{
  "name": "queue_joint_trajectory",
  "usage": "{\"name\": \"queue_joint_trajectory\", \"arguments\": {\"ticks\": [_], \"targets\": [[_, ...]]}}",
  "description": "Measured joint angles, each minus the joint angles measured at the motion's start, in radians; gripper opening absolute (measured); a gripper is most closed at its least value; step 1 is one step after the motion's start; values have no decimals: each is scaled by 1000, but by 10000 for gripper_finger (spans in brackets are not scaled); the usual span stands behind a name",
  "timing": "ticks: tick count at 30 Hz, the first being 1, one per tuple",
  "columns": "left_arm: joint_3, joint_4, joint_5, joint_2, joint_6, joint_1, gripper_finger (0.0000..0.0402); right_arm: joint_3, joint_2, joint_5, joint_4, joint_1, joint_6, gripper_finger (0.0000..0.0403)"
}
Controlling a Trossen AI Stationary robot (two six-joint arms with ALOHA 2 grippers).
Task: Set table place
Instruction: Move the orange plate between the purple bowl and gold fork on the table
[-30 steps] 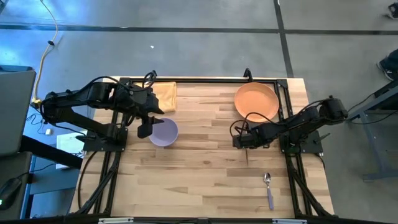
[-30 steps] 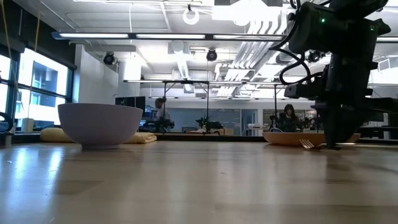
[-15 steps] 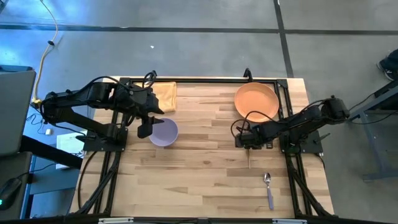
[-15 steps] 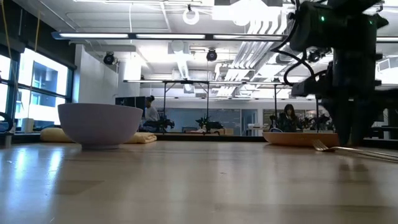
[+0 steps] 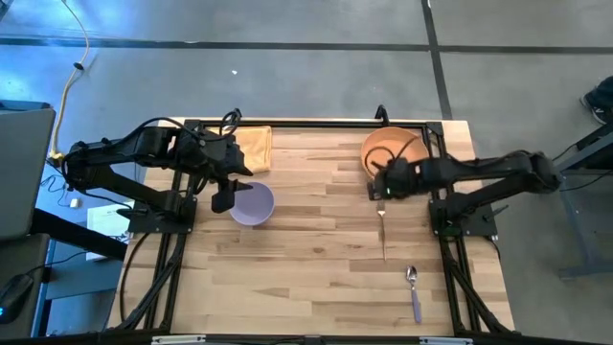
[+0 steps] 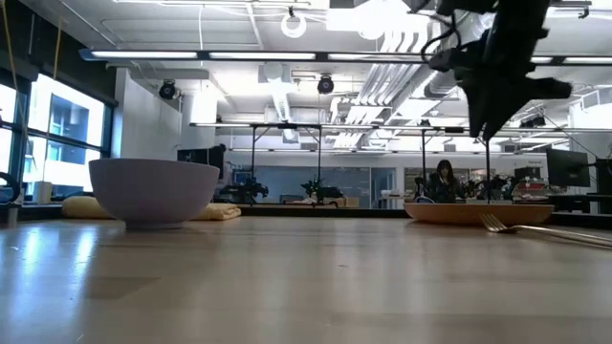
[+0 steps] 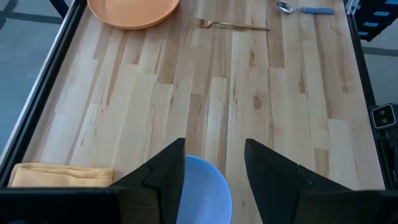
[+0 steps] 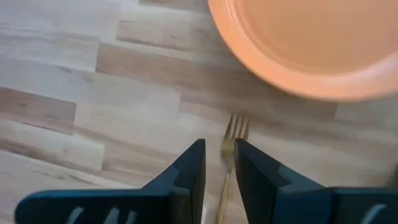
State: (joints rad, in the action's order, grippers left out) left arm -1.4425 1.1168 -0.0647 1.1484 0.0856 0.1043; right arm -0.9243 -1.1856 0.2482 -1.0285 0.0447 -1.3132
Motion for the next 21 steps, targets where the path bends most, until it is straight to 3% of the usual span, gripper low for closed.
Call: {"name": "queue_joint_trajectory", "arguments": {"ticks": [9,21], "targets": [[0,-18,0,0,27,0,154,17,-90,-178,150,301,394,76],[0,-25,-24,1,64,0,154,17,-332,-268,360,410,669,76]]}}
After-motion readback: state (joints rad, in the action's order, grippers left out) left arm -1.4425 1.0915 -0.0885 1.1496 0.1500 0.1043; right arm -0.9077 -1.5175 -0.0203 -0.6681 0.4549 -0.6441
